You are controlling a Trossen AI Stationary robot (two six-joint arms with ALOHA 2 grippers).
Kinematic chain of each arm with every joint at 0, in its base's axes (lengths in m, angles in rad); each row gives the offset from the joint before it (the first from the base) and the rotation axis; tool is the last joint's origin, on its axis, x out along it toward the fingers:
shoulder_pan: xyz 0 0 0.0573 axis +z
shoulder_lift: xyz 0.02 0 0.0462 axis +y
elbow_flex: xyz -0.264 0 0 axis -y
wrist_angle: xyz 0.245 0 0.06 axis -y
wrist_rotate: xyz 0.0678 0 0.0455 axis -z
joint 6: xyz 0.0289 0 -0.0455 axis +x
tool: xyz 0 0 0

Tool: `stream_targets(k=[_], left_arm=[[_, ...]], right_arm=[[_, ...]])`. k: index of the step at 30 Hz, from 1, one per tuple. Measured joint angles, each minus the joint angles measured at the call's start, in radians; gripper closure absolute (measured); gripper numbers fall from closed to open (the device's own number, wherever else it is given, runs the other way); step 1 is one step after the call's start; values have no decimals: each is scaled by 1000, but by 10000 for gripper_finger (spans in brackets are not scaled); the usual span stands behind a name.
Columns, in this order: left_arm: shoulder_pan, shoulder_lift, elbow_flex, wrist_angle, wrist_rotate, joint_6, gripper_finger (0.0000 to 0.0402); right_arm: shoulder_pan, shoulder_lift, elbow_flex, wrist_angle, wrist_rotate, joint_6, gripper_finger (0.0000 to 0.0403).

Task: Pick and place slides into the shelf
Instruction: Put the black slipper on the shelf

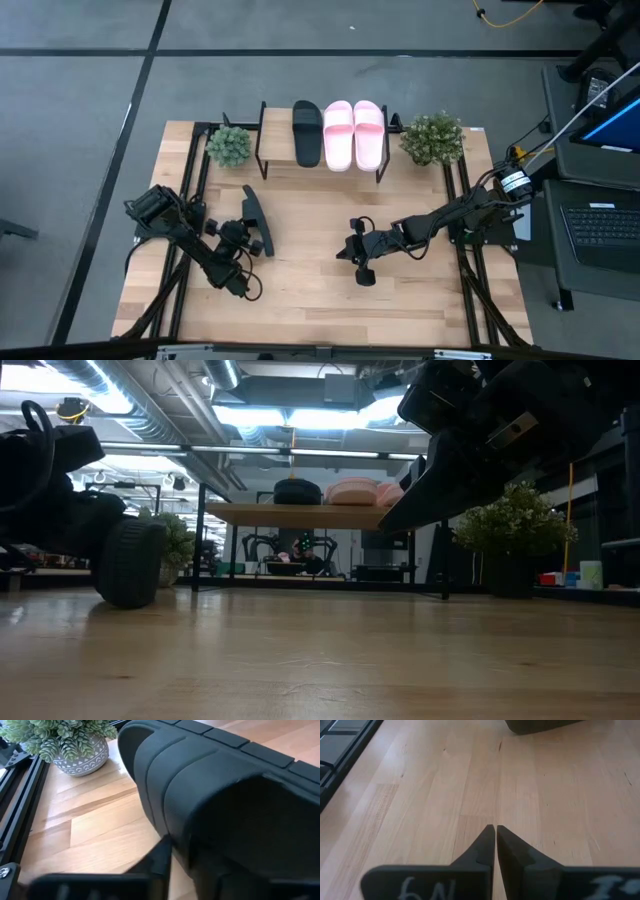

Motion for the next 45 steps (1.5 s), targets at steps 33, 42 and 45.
stream_targets(k=[33,42,45], left_arm=[[-33,-28,309,-375,-6,221,401],[49,-112,456,-384,84,495,401],[83,-139,503,-387,47,578,401]], right_arm=[[0,0,0,1,0,0,382],[0,0,0,10,0,4,382],[0,0,0,10,0,4,382]])
